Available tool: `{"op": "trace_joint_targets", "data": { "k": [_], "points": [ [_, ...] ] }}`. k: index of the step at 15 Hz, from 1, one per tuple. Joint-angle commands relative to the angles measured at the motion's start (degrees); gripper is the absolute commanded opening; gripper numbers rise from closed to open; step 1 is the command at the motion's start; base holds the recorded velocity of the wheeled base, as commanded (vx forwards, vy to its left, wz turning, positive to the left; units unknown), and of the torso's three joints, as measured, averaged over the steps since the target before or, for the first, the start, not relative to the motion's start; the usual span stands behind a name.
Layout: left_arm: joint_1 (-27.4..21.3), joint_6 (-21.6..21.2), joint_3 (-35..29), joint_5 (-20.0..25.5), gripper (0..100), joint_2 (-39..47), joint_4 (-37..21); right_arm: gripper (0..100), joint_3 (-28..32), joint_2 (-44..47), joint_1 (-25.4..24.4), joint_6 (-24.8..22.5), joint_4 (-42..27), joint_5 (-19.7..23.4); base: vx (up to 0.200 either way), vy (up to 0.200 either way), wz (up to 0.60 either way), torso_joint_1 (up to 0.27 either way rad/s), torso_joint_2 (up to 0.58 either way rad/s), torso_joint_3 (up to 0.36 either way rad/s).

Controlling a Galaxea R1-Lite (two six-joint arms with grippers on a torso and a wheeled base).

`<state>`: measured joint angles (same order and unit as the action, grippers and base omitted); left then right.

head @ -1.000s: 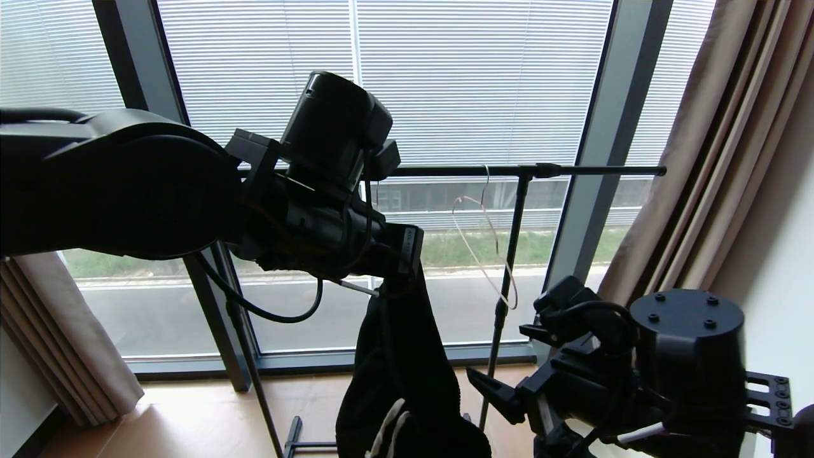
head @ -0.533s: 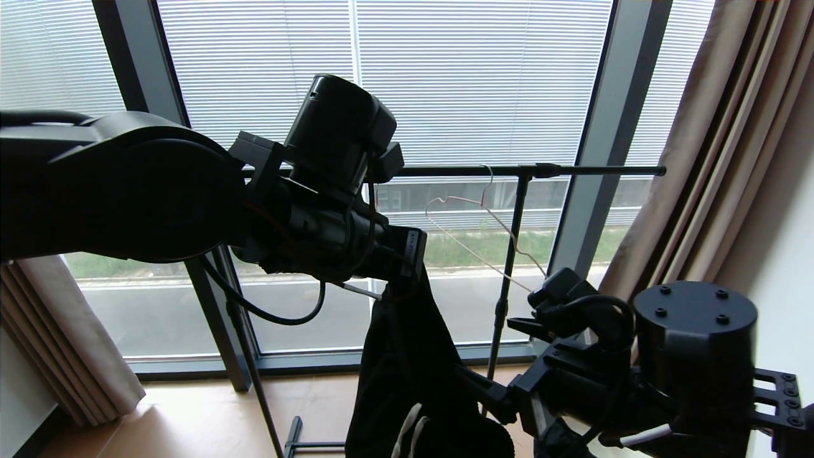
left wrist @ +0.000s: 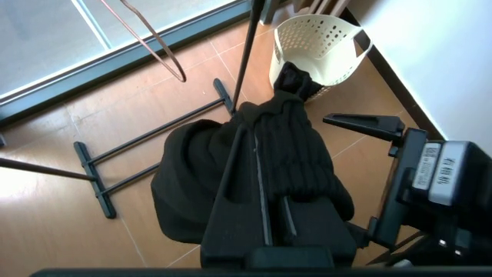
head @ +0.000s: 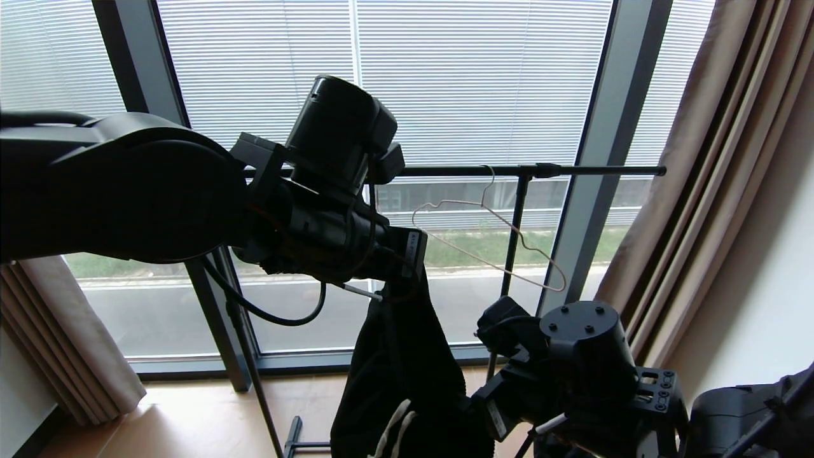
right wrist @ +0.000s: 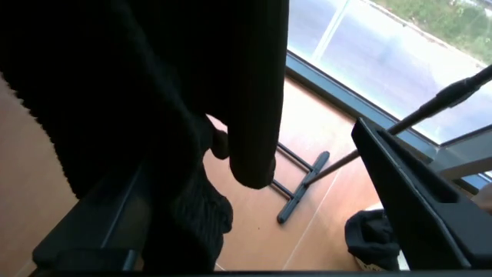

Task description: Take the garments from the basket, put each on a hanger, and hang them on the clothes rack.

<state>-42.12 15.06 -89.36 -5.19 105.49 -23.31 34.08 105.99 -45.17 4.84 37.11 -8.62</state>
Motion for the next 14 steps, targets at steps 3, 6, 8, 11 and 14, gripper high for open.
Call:
{"op": "trace_joint_targets", "data": {
  "k": [3, 6, 8, 11, 14],
  "points": [
    [0.0, 0.0, 0.1, 0.0, 0, -0.2, -0.1, 100, -3.1, 3.2, 1.9, 0.1, 3.3, 0.1, 0.000, 0.000, 0.00, 0.000, 0.00, 0.000],
    [-0.1, 0.0, 0.1, 0.1, 0, -0.2, -0.1, 100, -6.0, 3.5, 3.8, 0.1, 7.1, 0.2, 0.000, 0.000, 0.00, 0.000, 0.00, 0.000],
    [-0.1, 0.0, 0.5, 0.2, 0, -0.2, -0.2, 100, -7.1, 3.2, 5.4, 0.0, 8.0, 0.2, 0.000, 0.000, 0.00, 0.000, 0.00, 0.000],
    [-0.1, -0.7, 3.3, 0.2, 0, -0.3, 0.0, 0, -7.6, 3.1, 6.7, 0.1, 10.1, 0.2, 0.000, 0.000, 0.00, 0.000, 0.00, 0.000],
    [-0.1, -1.1, 8.4, 0.9, 0, -0.3, 0.3, 0, -7.2, 0.8, 11.2, 1.5, 11.7, 0.1, 0.000, 0.000, 0.00, 0.000, 0.00, 0.000]
  ]
}}
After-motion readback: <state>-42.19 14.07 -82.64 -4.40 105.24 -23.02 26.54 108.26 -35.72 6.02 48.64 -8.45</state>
